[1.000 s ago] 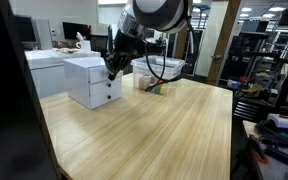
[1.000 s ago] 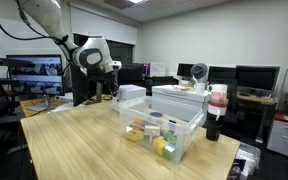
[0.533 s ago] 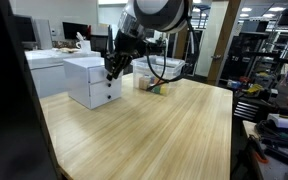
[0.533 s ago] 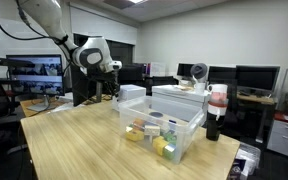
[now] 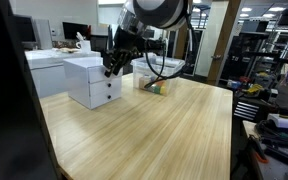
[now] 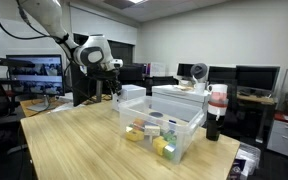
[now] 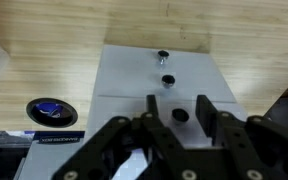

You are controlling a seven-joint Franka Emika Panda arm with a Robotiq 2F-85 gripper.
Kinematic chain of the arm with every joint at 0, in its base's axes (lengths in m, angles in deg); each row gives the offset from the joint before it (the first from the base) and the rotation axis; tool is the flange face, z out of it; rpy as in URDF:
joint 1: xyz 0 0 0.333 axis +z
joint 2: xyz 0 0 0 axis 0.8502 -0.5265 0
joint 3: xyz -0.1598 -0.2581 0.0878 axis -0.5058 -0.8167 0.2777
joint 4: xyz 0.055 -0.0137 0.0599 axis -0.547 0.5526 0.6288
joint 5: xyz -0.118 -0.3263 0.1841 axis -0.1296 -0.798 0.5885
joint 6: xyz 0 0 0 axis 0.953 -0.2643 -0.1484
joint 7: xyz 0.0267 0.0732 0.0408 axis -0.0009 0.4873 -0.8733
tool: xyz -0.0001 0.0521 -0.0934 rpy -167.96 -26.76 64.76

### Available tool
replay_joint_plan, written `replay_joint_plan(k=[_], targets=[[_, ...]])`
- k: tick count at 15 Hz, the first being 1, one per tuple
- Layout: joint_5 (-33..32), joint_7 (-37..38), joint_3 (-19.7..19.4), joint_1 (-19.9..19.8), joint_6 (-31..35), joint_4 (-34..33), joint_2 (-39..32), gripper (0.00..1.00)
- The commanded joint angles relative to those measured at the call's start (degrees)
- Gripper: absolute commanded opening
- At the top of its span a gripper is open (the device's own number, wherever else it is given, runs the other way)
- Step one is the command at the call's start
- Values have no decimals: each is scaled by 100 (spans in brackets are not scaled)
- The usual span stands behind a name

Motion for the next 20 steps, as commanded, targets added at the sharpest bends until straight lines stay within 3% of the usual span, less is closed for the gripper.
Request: replay_joint_plan(k=[1,4,6,20], targets=[[-61,30,47,-44,-49,81,135,15],[-96,53,48,-17,-69,191,225,2],[-125,69,38,-4,-77,306,314,6],[-104,134,134,16,-222,2210,1850,6]])
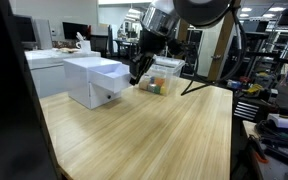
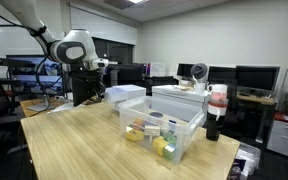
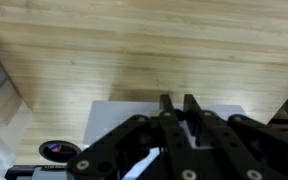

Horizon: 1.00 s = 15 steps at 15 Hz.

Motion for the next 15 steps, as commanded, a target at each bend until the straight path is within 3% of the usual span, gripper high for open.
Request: replay_joint_plan(k=[1,4,5,6,8,14,15], targets=[[-73,126,33,-1,-199,458,487,6],[-77,123,55,5,-315,591,611,6],[-56,135,59,4,-396,593,640,42],[-47,143,61,3,-450,597,682,43],[-21,175,58,0,-709,534,783,55],[19,316,11,-52,-1105,295,1155,98],[6,378,-22,-99,-1130,221,1192,100]])
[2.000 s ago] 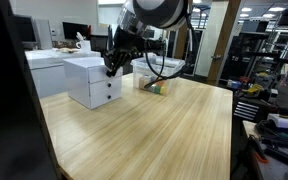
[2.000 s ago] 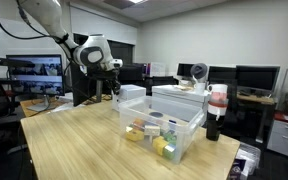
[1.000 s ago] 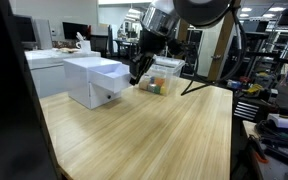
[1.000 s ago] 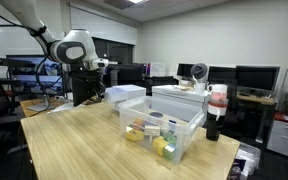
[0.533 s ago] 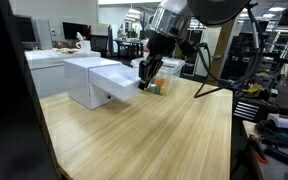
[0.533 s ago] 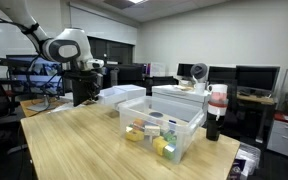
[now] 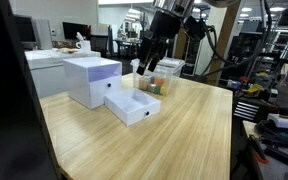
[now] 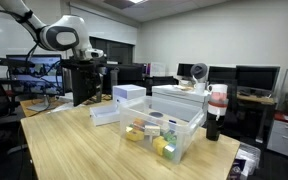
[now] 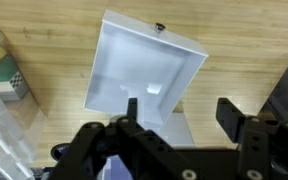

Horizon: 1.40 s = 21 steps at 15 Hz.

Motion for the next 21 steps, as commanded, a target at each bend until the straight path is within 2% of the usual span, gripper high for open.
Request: replay_joint_plan(k=[1,4,9,13,18,21], targets=[[-14,226,-59,-99,-208,-93,226,100],[42,207,-119,-95,-229,-119,255,100],[983,-1453,-368,235,-600,1,156,100],[899,-2344,-493,167,-825,72,-3,100],[710,-2882,-465,145,-399,329,-267,100],[691,-3509,-427,170,-364,429,-429,100]])
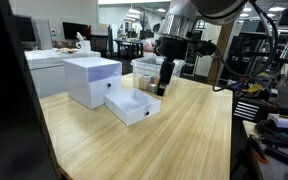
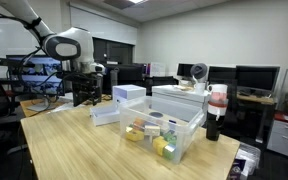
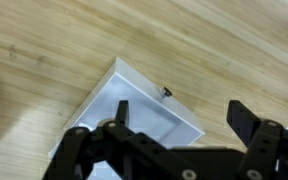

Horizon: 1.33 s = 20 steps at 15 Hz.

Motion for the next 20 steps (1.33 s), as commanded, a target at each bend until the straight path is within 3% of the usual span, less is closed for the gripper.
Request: replay_joint_plan(k=[1,4,9,20], targets=[[-65,-866,57,8,161,139,-161,100],[-361,-1605,168,-17,281,155,-222,100],[-1146,-2118,300,-37,775,192,-494,100],[-1184,-3006,350,-102,1004,299,-565,100]])
